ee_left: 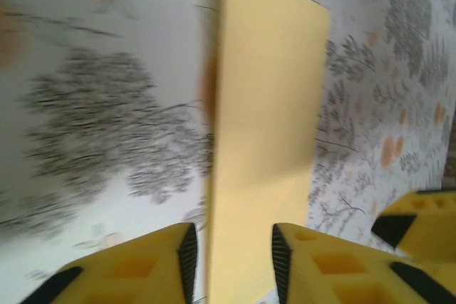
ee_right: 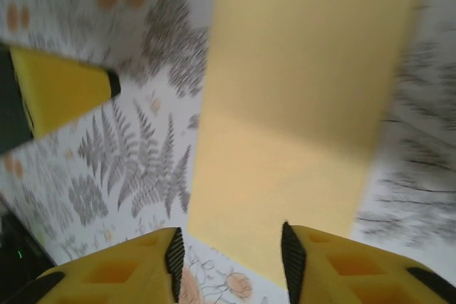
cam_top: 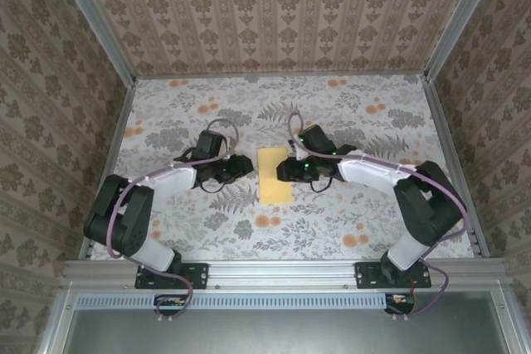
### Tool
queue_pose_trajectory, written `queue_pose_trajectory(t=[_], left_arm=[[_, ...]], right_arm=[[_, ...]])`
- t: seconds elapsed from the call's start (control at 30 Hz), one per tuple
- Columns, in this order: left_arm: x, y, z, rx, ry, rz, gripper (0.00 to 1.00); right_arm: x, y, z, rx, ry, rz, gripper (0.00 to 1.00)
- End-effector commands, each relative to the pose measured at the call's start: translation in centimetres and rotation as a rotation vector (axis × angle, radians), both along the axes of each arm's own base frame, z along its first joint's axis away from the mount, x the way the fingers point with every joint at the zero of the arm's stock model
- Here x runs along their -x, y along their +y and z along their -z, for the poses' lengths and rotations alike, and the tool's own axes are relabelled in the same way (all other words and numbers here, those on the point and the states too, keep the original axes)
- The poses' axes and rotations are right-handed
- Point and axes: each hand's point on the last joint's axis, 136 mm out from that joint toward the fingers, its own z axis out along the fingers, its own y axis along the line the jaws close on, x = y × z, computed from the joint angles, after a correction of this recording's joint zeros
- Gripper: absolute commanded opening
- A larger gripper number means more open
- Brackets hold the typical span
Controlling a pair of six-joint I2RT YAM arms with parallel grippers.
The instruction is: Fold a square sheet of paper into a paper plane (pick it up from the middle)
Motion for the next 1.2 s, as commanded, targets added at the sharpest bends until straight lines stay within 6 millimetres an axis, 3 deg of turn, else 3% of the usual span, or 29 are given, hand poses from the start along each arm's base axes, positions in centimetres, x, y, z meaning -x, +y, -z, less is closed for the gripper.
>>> queue_pose_trajectory(t=[0.0,0.13,0.23,0.47,0.77,1.17], left_arm=[[-0.6,-2.8,-1.0,0.048,-0.029,0.068,0.30],[-0.7,-4.5,-0.2,0.041,-0.012,0.104,0.24],[-0.7,-4.8,0.9,0.005,0.019,0.109,0.21],[0.1,-3.7,4.5,-0.087,0.120,0.097,0.16],[1.7,-1.2,7.7,-0.227,0.230,0.066,0.13],[2.2,-1.0,8.4,-0.228,0.258,0.059,0.12]], right_arm=[[-0.6,-1.7,0.1,-0.052,0.024,0.155,0.50],[-0.6,-3.5,1.1,-0.072,0.063,0.227,0.57],[-0.4,-3.5,1.6,-0.081,0.086,0.237,0.58],[0.1,-3.1,3.0,-0.099,0.149,0.242,0.56],[1.8,-3.2,4.4,-0.071,0.244,0.235,0.52],[4.2,-1.7,5.8,-0.049,0.341,0.188,0.40]])
